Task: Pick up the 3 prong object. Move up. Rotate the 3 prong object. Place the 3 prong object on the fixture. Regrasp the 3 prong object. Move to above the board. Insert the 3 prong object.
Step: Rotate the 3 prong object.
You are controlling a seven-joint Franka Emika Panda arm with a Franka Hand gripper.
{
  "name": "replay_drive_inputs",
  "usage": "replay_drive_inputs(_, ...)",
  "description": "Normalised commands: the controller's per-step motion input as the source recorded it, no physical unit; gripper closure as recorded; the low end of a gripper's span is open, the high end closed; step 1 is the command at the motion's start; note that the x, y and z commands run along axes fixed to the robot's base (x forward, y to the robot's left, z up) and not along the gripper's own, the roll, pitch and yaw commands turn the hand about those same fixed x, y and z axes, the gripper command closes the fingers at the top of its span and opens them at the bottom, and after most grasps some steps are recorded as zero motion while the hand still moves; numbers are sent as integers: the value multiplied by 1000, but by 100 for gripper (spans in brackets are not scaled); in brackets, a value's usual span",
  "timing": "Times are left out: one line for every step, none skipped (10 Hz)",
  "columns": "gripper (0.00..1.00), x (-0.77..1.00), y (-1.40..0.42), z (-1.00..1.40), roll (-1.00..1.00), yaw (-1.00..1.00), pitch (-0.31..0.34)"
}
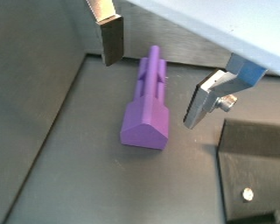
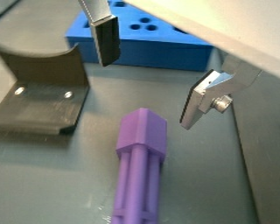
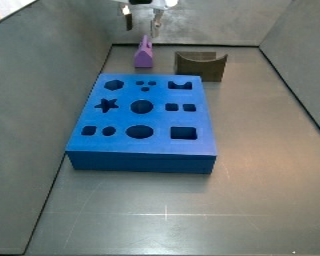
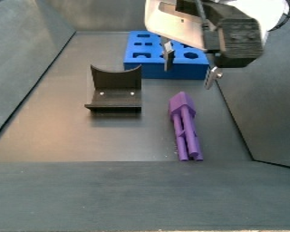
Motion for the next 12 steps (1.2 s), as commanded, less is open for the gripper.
replay_drive_inputs(0,31,3,-42,5,1000,-6)
replay_drive_inputs(0,31,3,-42,5,1000,-6)
replay_drive_inputs(0,31,3,-42,6,1000,-7)
replay_drive_inputs(0,31,3,-41,7,1000,-8)
replay_drive_inputs(0,31,3,-41,9,1000,-10)
replay_drive_inputs(0,31,3,-41,10,1000,-12)
replay_drive_inputs(0,31,3,-41,13,939,-14)
replay_drive_inputs(0,31,3,-41,13,692,-14)
replay_drive_inputs(0,31,3,-41,12,408,-14)
replay_drive_inputs(0,31,3,-41,13,265,-14)
replay_drive_inputs(0,0,0,-1000,0,0,0)
replay_drive_inputs(0,3,1,-1000,2,-27,-5)
